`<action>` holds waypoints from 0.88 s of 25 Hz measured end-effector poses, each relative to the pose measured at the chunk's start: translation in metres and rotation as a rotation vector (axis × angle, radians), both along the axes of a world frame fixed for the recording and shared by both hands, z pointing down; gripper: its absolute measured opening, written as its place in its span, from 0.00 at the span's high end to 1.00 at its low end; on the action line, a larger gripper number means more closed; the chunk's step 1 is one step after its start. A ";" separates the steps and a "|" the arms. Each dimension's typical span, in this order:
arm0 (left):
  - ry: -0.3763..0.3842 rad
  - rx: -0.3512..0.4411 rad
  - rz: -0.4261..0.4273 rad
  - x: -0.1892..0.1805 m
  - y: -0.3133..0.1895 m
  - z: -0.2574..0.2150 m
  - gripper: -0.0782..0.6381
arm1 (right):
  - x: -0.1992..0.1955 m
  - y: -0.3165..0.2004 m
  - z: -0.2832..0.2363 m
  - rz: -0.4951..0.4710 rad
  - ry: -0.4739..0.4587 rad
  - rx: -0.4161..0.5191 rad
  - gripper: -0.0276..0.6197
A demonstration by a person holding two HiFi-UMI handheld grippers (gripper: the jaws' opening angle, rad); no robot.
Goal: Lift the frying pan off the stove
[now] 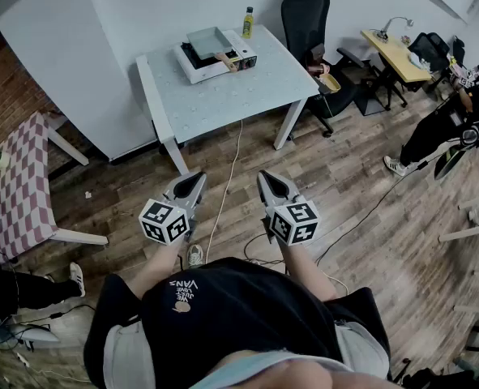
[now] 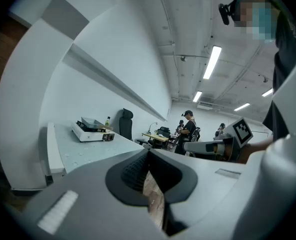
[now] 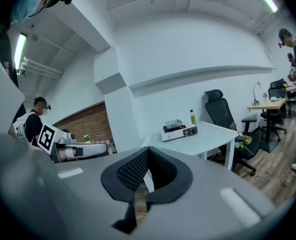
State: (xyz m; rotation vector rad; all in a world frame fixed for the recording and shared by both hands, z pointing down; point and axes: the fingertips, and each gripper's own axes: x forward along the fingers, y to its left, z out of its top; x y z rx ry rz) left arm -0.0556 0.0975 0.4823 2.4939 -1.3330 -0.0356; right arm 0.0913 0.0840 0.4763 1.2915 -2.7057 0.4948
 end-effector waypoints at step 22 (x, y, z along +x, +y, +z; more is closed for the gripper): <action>0.155 -0.040 0.019 0.047 -0.059 0.007 0.63 | 0.018 -0.055 0.009 -0.077 -0.169 -0.061 0.65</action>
